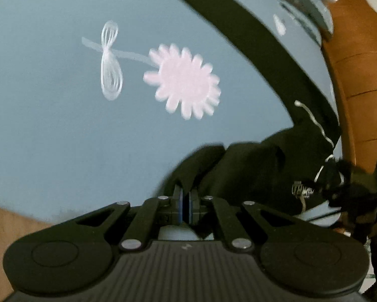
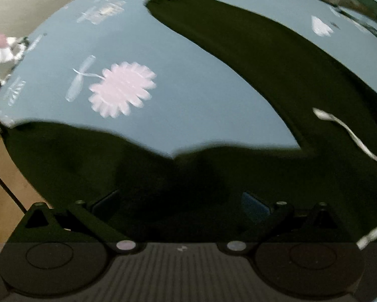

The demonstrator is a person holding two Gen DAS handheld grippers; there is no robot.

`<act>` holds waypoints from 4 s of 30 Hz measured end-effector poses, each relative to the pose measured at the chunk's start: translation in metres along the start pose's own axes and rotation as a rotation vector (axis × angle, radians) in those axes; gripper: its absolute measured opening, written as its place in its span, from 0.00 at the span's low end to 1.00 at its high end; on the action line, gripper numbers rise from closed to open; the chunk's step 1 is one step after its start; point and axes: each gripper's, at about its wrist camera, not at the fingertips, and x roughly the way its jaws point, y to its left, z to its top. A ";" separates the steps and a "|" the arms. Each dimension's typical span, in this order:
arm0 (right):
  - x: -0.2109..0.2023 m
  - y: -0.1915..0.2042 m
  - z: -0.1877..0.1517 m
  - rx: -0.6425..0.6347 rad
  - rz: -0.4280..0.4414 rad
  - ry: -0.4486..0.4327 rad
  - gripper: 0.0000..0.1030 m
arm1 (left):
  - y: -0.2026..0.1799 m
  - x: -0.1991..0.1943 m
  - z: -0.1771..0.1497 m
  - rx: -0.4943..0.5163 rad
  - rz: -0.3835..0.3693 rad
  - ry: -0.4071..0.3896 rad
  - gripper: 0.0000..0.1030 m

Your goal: Fold clothes

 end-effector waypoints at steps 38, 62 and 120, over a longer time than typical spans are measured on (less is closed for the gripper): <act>0.077 0.054 -0.009 -0.129 0.299 0.229 0.91 | -0.050 0.142 0.068 0.472 -0.067 0.438 0.46; 0.042 0.073 0.033 -0.154 0.289 0.028 0.96 | 0.044 -0.036 0.056 0.100 0.190 -0.048 0.04; 0.058 0.049 0.053 -0.095 0.126 0.021 0.96 | 0.083 -0.036 0.072 0.301 0.379 -0.203 0.19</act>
